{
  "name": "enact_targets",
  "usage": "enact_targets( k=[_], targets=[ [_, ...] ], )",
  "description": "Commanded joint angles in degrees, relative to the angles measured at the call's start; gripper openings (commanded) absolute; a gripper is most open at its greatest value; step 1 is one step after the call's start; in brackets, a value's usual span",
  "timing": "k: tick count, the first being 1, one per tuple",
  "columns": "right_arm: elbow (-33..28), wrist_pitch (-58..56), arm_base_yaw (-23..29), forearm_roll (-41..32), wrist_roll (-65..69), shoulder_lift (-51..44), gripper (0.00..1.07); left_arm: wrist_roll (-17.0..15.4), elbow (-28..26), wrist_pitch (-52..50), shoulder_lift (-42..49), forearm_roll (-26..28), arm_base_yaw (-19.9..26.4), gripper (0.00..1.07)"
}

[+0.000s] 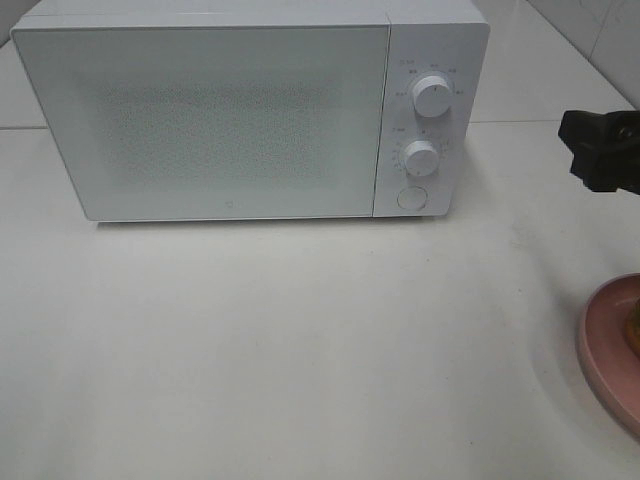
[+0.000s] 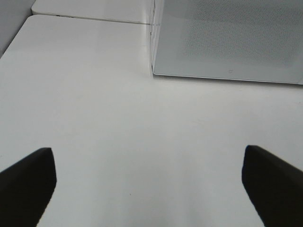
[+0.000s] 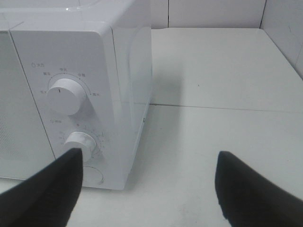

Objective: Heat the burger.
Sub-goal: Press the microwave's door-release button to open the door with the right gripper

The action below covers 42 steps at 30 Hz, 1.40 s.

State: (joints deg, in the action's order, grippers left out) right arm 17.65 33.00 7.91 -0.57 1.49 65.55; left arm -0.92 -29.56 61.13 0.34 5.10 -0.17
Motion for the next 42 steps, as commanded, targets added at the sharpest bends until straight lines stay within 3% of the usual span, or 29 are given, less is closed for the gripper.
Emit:
enact_targets(
  k=[1,7,9,15,18,20,26,31,33,42],
  targets=[
    [-0.5,6.2,-0.2,-0.5,-2.2,2.6,0.75,-0.1,0.0,0.1,1.0,0.6,0.1,1.0],
    [-0.6,14.4,2.3,-5.0,-5.8,10.5,0.75,-0.1,0.0,0.1,1.0,0.6,0.1,1.0],
    [-0.6,18.5,7.3,-12.7,-11.1,14.8,0.75,-0.1,0.0,0.1,1.0,0.6,0.1,1.0],
    [-0.6,22.2,12.5,-19.0,-14.3,17.8,0.75,-0.1,0.0,0.1,1.0,0.6,0.1,1.0],
    [-0.6,24.8,16.3,-24.3,-15.9,19.3,0.75,-0.1,0.0,0.1,1.0,0.6,0.1,1.0],
    [-0.5,28.9,21.5,-31.1,-18.2,21.4,0.75,-0.1,0.0,0.1,1.0,0.6,0.1,1.0],
    [-0.5,35.3,28.7,-39.9,-20.6,25.4,0.75,-0.1,0.0,0.1,1.0,0.6,0.1,1.0],
    [-0.2,37.8,31.7,-42.7,-20.6,26.8,0.75,-0.1,0.0,0.1,1.0,0.6,0.1,1.0],
    [1.8,38.0,34.7,-47.0,-21.5,28.6,0.75,-0.1,0.0,0.1,1.0,0.6,0.1,1.0],
    [5.8,37.9,38.8,-50.6,-21.8,32.9,0.75,-0.1,0.0,0.1,1.0,0.6,0.1,1.0]
  ],
)
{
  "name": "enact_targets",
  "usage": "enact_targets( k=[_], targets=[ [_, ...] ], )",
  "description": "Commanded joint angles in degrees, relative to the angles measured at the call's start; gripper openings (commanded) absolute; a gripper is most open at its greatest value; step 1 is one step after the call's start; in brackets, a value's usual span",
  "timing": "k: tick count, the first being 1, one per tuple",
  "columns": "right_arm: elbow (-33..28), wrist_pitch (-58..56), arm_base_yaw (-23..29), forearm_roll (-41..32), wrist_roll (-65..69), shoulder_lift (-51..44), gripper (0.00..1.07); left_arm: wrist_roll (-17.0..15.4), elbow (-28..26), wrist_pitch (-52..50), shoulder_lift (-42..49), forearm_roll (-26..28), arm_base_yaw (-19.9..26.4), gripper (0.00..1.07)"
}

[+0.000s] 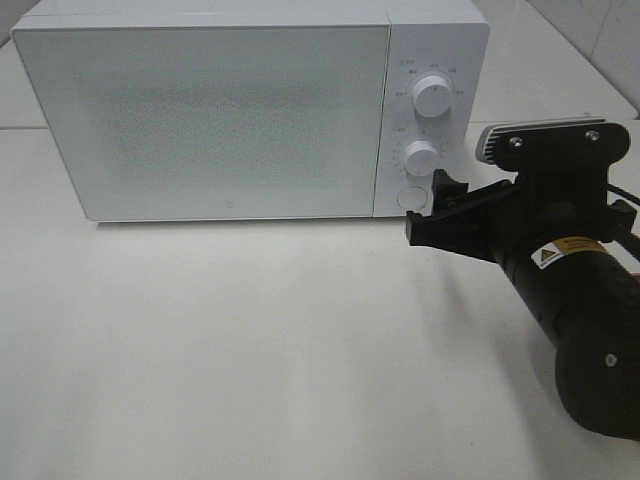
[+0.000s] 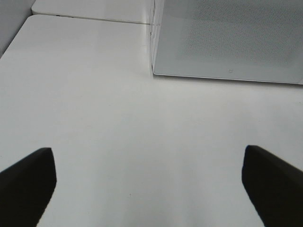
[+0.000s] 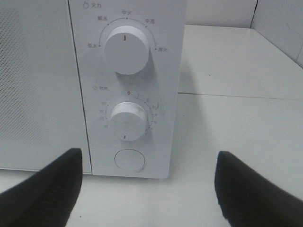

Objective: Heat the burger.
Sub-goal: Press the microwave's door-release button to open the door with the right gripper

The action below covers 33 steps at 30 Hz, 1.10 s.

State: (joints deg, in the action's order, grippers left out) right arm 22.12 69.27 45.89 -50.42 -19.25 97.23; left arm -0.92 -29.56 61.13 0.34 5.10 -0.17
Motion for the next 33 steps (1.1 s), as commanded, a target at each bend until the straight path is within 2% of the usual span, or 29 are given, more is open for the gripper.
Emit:
enact_targets(
  k=[1,3,14,20,24,25,27,28,30,33],
  targets=[
    [1.3,1.7,0.8,-0.7,-1.0,1.2,0.75,-0.1,0.0,0.1,1.0,0.6,0.1,1.0],
    [2.7,1.5,2.0,-3.0,-1.0,2.7,0.75,-0.1,0.0,0.1,1.0,0.6,0.1,1.0],
    [4.6,1.2,3.0,-2.9,1.2,3.4,0.75,-0.1,0.0,0.1,1.0,0.6,0.1,1.0],
    [4.6,-0.7,3.0,-2.9,12.8,3.4,0.72,-0.1,0.0,0.1,1.0,0.6,0.1,1.0],
    [4.6,-1.9,3.0,-2.8,27.0,3.4,0.64,-0.1,0.0,0.1,1.0,0.6,0.1,1.0],
    [4.6,-1.9,3.0,-2.8,27.0,3.4,0.64,-0.1,0.0,0.1,1.0,0.6,0.1,1.0],
    [4.6,-1.9,3.0,-2.6,35.8,3.4,0.57,-0.1,0.0,0.1,1.0,0.6,0.1,1.0],
    [4.6,-1.9,3.0,-2.6,35.8,3.4,0.57,-0.1,0.0,0.1,1.0,0.6,0.1,1.0],
    [4.6,-1.9,3.0,-2.6,46.3,3.4,0.46,-0.1,0.0,0.1,1.0,0.6,0.1,1.0],
    [4.6,-1.9,3.0,-2.6,48.4,3.4,0.43,-0.1,0.0,0.1,1.0,0.6,0.1,1.0]
  ],
)
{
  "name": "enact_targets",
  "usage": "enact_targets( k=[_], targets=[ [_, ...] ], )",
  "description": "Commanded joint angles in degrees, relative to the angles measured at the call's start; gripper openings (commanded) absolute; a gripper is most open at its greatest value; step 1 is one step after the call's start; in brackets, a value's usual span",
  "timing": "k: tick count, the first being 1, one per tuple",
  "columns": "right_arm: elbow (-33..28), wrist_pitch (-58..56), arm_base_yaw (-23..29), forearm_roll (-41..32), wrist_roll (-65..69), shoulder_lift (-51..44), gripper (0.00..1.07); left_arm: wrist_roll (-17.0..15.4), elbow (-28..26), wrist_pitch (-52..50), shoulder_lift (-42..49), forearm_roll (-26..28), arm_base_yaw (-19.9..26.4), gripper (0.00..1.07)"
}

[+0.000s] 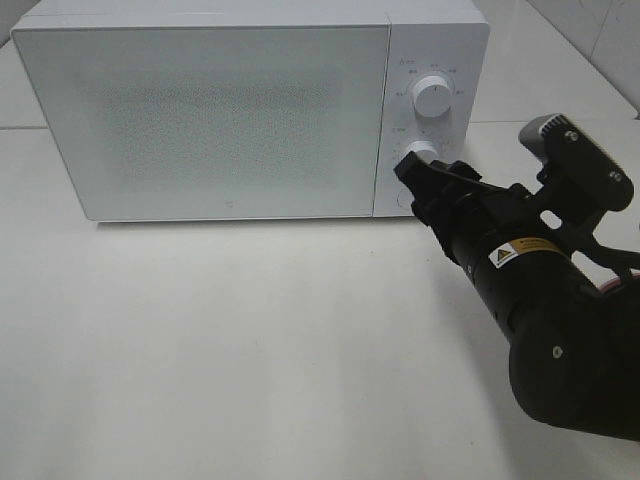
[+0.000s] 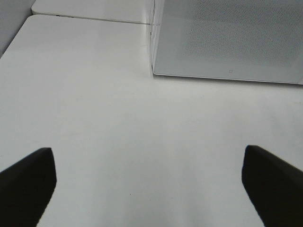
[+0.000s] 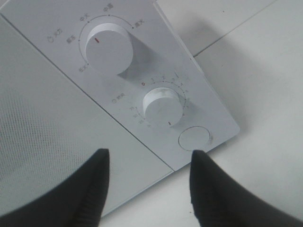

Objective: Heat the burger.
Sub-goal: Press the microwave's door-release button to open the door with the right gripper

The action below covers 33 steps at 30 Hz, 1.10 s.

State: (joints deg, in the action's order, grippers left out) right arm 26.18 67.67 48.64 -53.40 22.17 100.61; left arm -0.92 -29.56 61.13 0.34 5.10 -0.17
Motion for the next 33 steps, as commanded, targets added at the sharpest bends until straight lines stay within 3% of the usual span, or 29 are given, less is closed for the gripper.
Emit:
enact_targets(
  k=[1,12,16,33],
  targets=[
    [0.5,-0.3,0.2,0.5,12.1,0.1,0.36,-0.1,0.0,0.1,1.0,0.6,0.1,1.0],
    [0.5,-0.3,0.2,1.8,34.4,0.1,0.0,-0.1,0.0,0.1,1.0,0.6,0.1,1.0],
    [0.5,-0.3,0.2,5.1,42.5,0.1,0.0,-0.1,0.0,0.1,1.0,0.6,0.1,1.0],
    [1.6,-5.4,-1.7,3.6,48.0,5.2,0.0,-0.1,0.0,0.1,1.0,0.6,0.1,1.0]
  ],
)
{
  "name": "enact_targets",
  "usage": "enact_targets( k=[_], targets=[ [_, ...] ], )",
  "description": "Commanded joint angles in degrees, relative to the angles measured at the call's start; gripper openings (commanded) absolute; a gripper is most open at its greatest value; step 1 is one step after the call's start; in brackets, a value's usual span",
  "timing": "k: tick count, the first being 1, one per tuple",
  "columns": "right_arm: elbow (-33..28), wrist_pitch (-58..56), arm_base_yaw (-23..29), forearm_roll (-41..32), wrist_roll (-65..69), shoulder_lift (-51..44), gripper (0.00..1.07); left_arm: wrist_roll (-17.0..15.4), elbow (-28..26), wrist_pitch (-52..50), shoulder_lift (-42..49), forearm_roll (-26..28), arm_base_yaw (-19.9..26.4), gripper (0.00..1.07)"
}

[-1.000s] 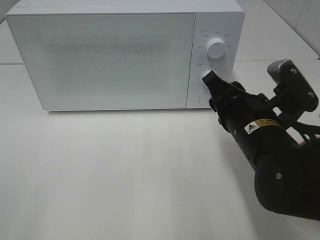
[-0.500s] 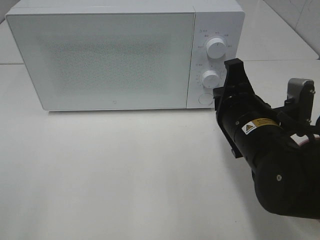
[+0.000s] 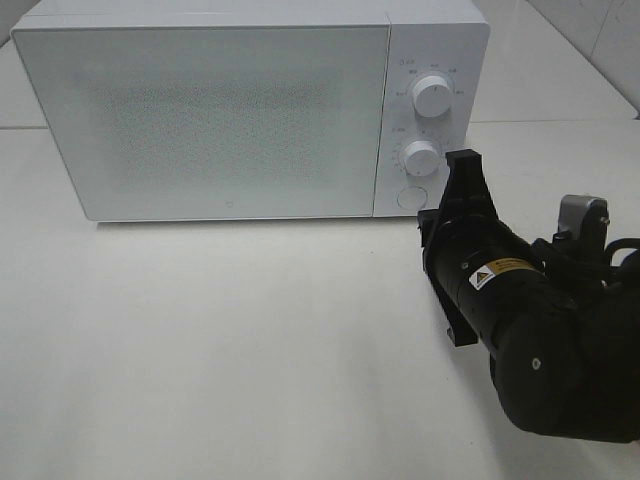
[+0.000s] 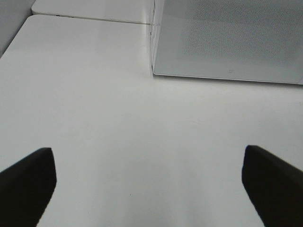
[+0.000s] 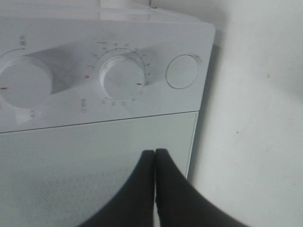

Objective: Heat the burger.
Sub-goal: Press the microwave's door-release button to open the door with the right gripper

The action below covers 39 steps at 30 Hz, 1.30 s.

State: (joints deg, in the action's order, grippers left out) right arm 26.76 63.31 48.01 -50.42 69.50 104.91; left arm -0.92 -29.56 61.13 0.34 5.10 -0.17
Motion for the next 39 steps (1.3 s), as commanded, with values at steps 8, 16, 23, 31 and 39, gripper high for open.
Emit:
enact_targets(
  k=[8,16,23,31,39],
  targets=[
    [4.8,-4.8,-4.8,1.7,-0.5,4.6,0.0,-0.1,0.0,0.1,1.0,0.6,0.1,1.0],
    [8.5,-9.2,-8.0,2.2,-3.8,6.1,0.0,-0.1,0.0,0.1,1.0,0.6,0.1,1.0],
    [11.5,-11.0,-10.0,3.7,-4.1,8.4,0.0,-0.1,0.0,0.1,1.0,0.6,0.1,1.0],
    [15.0,-11.3,-12.1,5.0,-4.3,11.5,0.0,-0.1,0.0,0.1,1.0,0.6,0.1,1.0],
    [19.1,-13.3,-14.3,6.4,-4.6,14.7,0.0,-0.1,0.0,0.1,1.0,0.6,0.1,1.0]
  ],
)
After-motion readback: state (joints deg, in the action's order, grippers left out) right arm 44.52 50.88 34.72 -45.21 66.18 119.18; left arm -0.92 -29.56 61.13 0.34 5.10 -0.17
